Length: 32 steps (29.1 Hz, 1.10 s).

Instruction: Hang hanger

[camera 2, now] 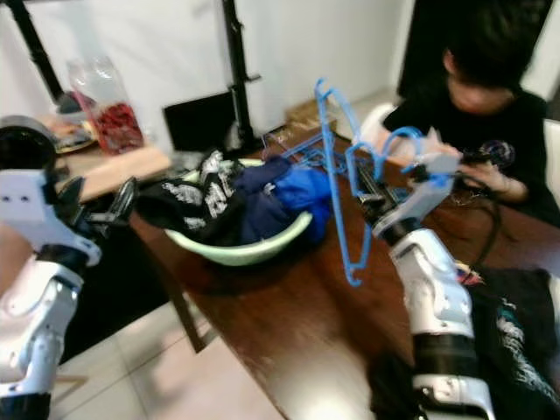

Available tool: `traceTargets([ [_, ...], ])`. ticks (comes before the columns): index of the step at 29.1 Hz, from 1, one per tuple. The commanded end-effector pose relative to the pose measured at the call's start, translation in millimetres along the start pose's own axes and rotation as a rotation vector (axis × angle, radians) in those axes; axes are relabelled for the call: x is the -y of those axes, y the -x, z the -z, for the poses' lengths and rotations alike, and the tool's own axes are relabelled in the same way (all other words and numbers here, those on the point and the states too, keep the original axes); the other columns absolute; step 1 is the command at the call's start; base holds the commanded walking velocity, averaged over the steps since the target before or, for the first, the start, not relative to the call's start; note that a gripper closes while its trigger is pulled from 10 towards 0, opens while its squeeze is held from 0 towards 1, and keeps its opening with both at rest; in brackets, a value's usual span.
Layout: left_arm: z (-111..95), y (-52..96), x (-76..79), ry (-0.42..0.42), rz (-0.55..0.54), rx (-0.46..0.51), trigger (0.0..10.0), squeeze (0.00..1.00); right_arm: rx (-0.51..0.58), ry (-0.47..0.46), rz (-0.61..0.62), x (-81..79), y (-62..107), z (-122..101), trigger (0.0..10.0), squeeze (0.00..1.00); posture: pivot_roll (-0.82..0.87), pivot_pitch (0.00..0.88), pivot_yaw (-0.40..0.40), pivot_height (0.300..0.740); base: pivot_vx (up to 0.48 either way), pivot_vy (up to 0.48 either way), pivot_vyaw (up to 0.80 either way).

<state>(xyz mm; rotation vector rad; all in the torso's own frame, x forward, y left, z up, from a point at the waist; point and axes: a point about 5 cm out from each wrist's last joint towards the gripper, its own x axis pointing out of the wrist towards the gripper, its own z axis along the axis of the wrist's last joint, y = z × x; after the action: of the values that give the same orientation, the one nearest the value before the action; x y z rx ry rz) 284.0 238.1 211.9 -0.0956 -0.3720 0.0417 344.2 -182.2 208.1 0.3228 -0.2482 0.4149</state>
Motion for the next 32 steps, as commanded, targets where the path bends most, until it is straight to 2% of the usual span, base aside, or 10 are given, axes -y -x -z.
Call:
traceTargets([
  [1, 5, -0.7, 6.1, 0.067, 0.055, -0.045, 10.0, 0.0, -0.007, 0.008, 0.045, 8.1, 2.5, -2, 10.0, 0.0, 0.1, 0.0, 0.0, 0.735, 0.0, 0.0, 0.0],
  [4, 1, -1.2, 11.0, 0.094, 0.123, -0.057, 10.0, 0.0, -0.013, -0.003, 0.057, 10.3, 2.4, -2, 10.0, 0.0, 0.1, 0.0, 0.0, 0.735, 0.0, 0.0, -0.53],
  [16, -7, -2.6, 18.5, 0.119, 0.192, -0.035, 10.0, 0.0, 0.021, -0.042, -0.014, 8.9, 5.7, -12, 10.0, 0.0, 0.1, 0.0, 0.002, 0.735, 0.0, 0.0, -0.8],
  [23, -7, -2.5, 16.2, 0.106, 0.171, -0.04, 10.0, 0.0, 0.023, -0.02, -0.029, 9.8, 6.3, -16, 10.0, 0.0, 0.1, 0.0, 0.0, 0.735, 0.0, 0.0, 0.0],
  [25, -5, -3.3, 0.0, 0.067, 0.069, -0.053, 10.0, 0.0, 0.018, -0.012, -0.028, 11.7, 7.4, -17, 10.0, 0.0, 0.1, 0.0, 0.001, 0.735, 0.0, 0.0, 0.0],
  [26, -5, -3.3, 0.0, 0.067, 0.069, -0.053, 10.0, 0.0, 0.018, -0.012, -0.028, 11.7, 7.4, -17, 10.0, 0.0, 0.1, 0.0, 0.001, 0.735, 0.0, 0.0, 0.0],
  [27, -5, -3.2, -7.2, 0.049, 0.024, -0.06, 10.0, 0.0, 0.016, -0.008, -0.027, 12.6, 8.0, -17, 10.0, 0.0, 0.1, 0.0, 0.001, 0.735, 0.0, 0.0, 0.0],
  [28, -3, -2.1, -20.1, 0.04, -0.05, -0.071, 10.0, 0.0, 0.014, -0.001, -0.023, 14.5, 9.0, -18, 10.0, 0.0, 0.1, 0.0, 0.0, 0.735, 0.0, 0.0, 0.0],
  [30, -3, -2.1, -20.1, 0.04, -0.05, -0.071, 10.0, 0.0, 0.014, -0.001, -0.023, 14.5, 9.0, -18, 10.0, 0.0, 0.1, 0.0, 0.0, 0.735, 0.0, 0.0, 0.0],
  [32, 2, 1.9, -43.9, 0.042, -0.18, -0.104, 10.0, 0.0, 0.006, 0.012, -0.021, 18.0, 11.2, -21, 10.0, 0.0, 0.09, 0.0, 0.0, 0.735, 0.0, 0.0, 0.0],
])
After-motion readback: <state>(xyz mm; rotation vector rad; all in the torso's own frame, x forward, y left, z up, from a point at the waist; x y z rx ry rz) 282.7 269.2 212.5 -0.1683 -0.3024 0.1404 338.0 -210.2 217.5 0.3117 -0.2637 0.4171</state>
